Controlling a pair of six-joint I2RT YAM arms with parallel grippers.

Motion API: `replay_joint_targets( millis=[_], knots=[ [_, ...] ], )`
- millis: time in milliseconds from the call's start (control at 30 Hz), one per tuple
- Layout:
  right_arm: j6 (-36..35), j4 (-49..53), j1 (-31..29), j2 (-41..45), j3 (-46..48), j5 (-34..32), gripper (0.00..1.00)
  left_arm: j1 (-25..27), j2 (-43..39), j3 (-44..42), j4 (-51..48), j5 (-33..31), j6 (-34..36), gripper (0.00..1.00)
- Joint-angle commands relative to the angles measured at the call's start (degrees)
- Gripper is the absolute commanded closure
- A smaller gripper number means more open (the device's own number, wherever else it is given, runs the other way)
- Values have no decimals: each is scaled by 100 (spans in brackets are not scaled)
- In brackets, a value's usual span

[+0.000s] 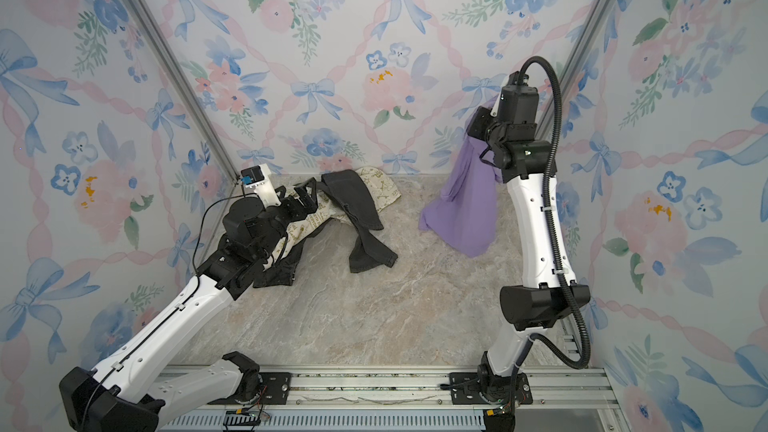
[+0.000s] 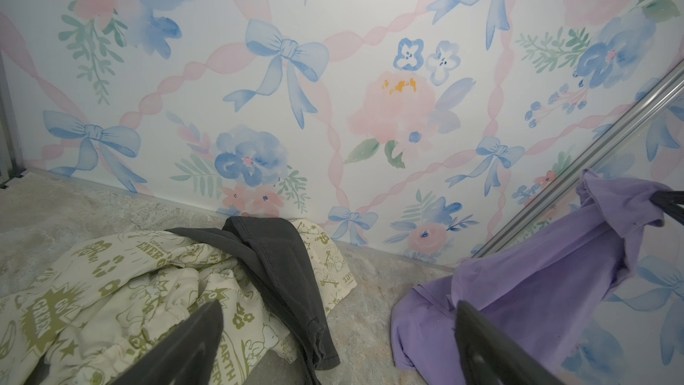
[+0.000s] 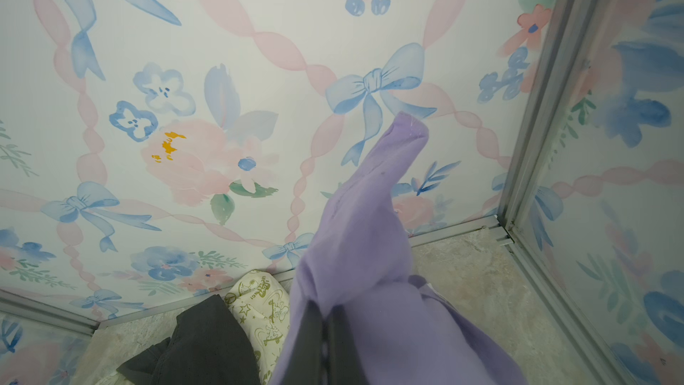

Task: Pick out a specific cloth from the pile

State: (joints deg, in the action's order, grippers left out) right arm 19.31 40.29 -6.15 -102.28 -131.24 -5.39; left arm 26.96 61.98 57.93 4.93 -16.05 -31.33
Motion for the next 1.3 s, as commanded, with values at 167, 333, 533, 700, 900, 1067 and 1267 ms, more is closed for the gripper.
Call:
replay_joint_targets(
  millis=[167, 333, 533, 700, 900, 1067, 1267],
  knots=[
    [-458, -94, 39, 335, 1289, -197, 100, -51, -88, -98, 149, -9, -146, 2],
    [-412, -71, 273, 709, 2170, -536, 99, -53, -94, -109, 159, -12, -203, 2],
    [-276, 619, 559, 717, 2531, -1179, 95, -51, -72, -109, 189, 2, -244, 2],
    [256, 857, 858, 937, 2798, -1298, 40, -51, -78, -115, 184, 9, -266, 2],
    [445, 306, 944, 1438, 3156, -1437, 12, -52, -93, -94, 184, -26, -207, 2],
    [473, 11, 947, 1596, 3245, -1282, 8, -57, -89, -111, 188, -22, -198, 2],
    [441, -191, 926, 1641, 3380, -918, 6, -57, -149, -190, 186, -91, -205, 2]
  ],
)
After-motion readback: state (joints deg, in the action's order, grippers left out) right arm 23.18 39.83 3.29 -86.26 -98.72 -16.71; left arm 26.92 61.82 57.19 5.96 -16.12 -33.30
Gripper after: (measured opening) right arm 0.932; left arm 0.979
